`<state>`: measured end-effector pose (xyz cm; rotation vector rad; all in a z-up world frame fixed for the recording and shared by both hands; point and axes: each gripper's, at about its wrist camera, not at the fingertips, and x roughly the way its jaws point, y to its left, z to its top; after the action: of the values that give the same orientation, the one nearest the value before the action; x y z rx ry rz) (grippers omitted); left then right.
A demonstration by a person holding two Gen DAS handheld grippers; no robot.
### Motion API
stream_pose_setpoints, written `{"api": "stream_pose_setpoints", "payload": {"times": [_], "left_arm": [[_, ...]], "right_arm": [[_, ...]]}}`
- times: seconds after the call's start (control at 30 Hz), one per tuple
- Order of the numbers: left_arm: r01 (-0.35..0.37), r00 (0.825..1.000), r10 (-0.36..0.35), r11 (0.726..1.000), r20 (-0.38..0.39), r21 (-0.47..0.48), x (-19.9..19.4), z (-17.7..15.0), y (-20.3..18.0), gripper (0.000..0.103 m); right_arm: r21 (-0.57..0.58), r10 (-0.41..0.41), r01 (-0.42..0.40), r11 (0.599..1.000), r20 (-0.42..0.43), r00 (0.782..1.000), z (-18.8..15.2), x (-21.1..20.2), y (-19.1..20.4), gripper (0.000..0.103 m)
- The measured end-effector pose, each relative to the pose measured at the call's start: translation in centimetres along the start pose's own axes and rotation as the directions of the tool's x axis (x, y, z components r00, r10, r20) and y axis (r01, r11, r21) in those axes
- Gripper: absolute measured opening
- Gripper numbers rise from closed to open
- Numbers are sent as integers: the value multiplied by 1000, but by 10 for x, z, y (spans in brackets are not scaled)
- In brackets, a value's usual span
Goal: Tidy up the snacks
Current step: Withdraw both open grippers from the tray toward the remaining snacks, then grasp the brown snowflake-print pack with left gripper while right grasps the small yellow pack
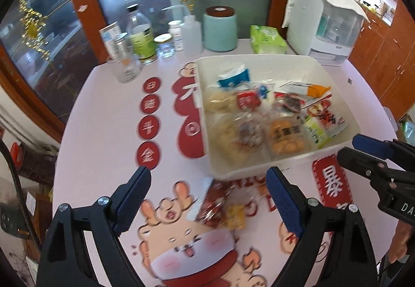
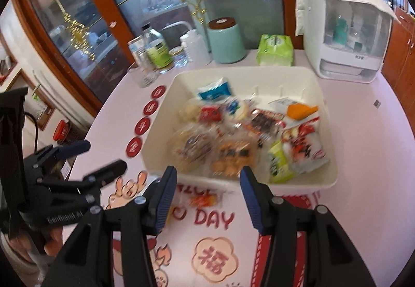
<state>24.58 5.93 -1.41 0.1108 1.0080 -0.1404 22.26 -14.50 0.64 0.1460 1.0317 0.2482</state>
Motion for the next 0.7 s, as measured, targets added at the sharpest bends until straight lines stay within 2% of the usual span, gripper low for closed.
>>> {"api": "stream_pose_setpoints", "payload": {"times": [0.3, 0.7], "left_arm": [[-31, 999, 31, 999, -22, -30, -1, -39, 39, 90], [-55, 993, 53, 998, -105, -23, 47, -74, 64, 89]], "right_arm": [[-39, 33, -35, 999, -69, 997, -34, 24, 34, 51], [-14, 40, -44, 999, -214, 976, -76, 105, 66, 51]]}}
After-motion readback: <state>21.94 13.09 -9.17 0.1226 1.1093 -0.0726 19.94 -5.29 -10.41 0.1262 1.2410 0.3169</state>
